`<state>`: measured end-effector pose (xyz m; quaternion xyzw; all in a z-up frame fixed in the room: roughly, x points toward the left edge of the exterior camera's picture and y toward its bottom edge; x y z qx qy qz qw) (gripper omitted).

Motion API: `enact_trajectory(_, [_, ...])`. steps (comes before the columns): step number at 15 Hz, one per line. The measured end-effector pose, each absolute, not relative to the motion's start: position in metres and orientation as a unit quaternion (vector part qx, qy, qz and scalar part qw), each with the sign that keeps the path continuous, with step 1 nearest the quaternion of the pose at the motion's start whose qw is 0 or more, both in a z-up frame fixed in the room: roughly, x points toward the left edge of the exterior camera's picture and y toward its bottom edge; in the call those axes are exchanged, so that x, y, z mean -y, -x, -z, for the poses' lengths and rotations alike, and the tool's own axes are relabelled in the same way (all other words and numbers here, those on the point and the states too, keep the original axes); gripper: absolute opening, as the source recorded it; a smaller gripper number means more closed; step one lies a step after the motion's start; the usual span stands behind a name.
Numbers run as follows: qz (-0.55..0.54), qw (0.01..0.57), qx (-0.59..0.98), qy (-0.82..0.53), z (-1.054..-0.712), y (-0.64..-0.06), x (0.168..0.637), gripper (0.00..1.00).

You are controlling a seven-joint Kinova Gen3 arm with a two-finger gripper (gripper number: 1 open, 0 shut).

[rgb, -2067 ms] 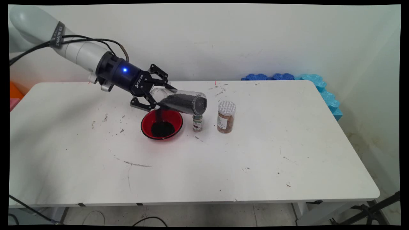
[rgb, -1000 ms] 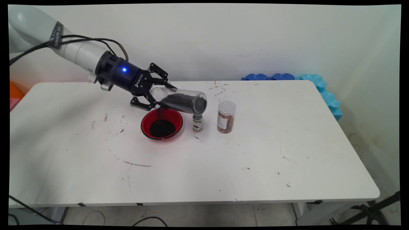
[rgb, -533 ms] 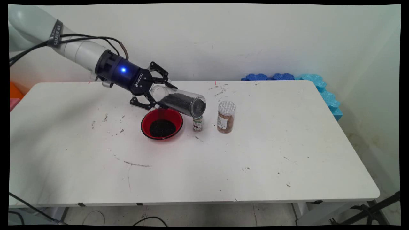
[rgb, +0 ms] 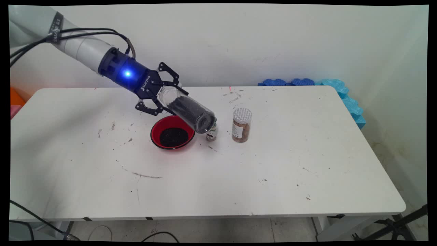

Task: Pour the black seasoning powder in the red bowl

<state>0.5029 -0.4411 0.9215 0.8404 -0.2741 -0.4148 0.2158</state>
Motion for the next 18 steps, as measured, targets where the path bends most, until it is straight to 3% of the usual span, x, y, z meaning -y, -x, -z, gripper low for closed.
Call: enact_trajectory(18, [0.237, 0.35, 0.594, -0.684, -0.989, -0.473, 0.41, 0.0])
